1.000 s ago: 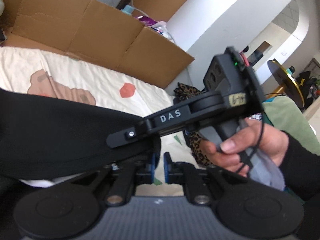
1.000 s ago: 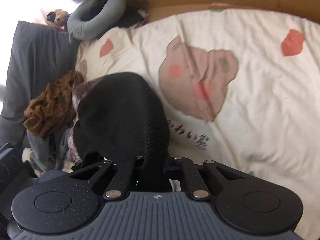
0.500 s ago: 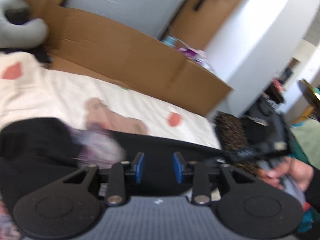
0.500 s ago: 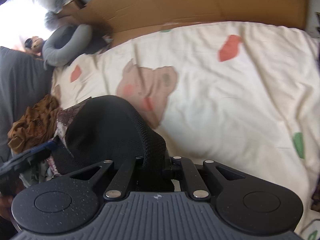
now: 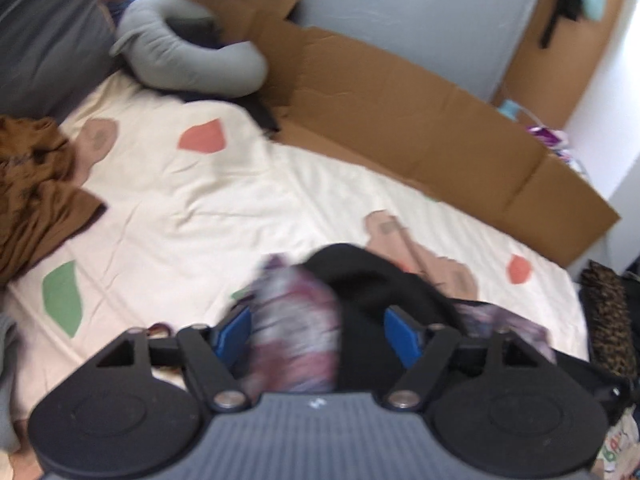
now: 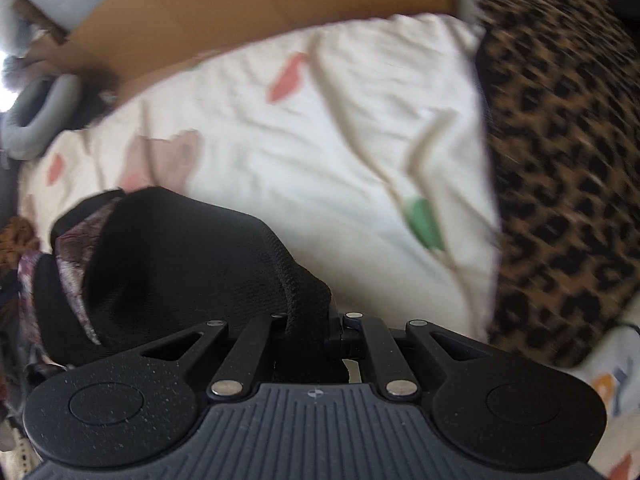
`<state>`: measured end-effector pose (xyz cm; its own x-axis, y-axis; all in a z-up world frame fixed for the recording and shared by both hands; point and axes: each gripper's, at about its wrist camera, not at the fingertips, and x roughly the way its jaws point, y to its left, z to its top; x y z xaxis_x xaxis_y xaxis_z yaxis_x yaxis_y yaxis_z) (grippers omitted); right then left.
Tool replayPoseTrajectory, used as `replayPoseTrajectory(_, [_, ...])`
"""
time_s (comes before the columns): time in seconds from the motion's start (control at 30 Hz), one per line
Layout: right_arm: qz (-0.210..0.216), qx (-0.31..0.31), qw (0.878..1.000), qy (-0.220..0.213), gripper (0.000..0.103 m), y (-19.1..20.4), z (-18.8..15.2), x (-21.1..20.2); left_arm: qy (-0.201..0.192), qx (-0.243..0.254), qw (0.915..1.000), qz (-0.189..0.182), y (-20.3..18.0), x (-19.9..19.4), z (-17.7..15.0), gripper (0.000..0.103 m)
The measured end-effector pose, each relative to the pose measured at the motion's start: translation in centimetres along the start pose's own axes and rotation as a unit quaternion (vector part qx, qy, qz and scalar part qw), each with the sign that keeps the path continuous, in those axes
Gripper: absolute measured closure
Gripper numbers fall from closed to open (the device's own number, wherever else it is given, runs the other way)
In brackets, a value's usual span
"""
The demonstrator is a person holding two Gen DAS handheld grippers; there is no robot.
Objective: Fold clothes
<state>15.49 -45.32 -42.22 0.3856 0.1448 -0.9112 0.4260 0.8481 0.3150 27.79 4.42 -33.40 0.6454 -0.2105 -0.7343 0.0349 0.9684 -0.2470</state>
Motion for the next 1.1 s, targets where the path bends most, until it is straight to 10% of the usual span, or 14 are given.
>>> replayPoseTrajectory(0.2, [-0.04,0.023,0.999,0.021,0.098,-2.6,-1.0,0.7,0.017,0.013,0.9997,-0.015,-0.3,1.2,-0.6,0.019])
replayPoseTrajectory(0.53, [-0.082,-0.028,0.995,-0.045,0.064,-0.4,0.6,-2.7,0.027,0.017,0.9992,-0.025,-0.9,2.6,-1.1,0.019])
replayPoseTrajectory(1.1, [0.082,-0.098,0.99,-0.056,0.054,10.4,3.4,-0.1,0.033,0.014,0.9981,-0.051,-1.7,3.4,-0.4,0.046])
